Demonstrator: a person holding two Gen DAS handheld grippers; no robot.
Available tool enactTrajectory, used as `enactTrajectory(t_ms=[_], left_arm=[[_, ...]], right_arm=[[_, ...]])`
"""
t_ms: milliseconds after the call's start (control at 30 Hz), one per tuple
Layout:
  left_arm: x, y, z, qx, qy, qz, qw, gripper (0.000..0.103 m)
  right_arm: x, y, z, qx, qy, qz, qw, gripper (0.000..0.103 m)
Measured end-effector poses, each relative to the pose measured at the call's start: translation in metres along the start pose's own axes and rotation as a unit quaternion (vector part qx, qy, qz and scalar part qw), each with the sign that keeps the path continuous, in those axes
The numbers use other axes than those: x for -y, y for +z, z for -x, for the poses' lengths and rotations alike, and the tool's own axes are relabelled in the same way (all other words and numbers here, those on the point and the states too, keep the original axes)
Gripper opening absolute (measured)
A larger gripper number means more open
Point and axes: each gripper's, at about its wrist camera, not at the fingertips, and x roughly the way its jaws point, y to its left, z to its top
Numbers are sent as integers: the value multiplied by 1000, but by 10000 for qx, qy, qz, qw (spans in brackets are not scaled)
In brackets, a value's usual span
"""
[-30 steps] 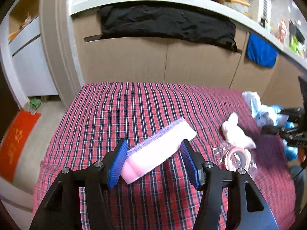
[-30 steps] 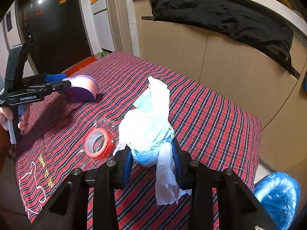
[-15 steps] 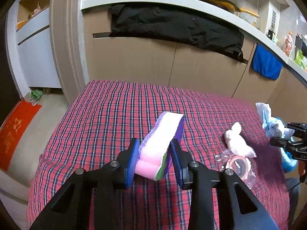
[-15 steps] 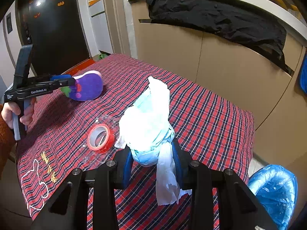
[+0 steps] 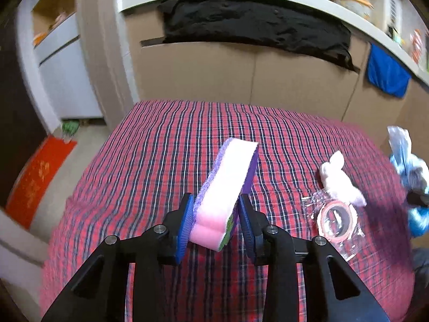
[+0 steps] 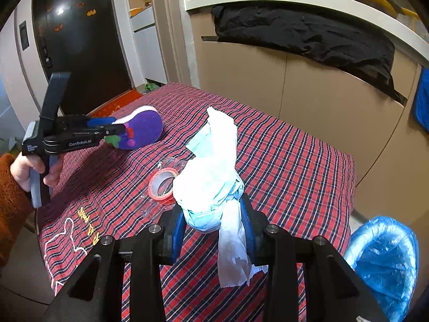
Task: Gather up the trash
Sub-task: 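Carry the purple box and white tissues over the blue bin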
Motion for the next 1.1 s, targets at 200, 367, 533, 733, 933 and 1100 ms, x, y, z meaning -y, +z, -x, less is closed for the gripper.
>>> enactTrajectory(t_ms=[200,367,533,733,933,1100], left_arm=[[19,-22,27,293,50,439,9986,32],[53,-38,65,671,-28,501,9965,32],[84,-51,105,950,-109,629,9934,32],[121,-70,149,1392,97,628,9882,32],[160,-81,170,1624,107,597,9849,32],[189,-82,176,1665,-118,575,9843,32]], right_arm=[[-3,-6,18,196,51,-50,9998,33],[-4,-18,34,385,69,-100,9992,33],[-5,-25,51,637,47,-43,9980,33],[3,-31,72,845,134,-108,9963,33],[19,-39,96,1036,78,-230,9943,33],[35,-51,120,1225,-124,-260,9920,33]])
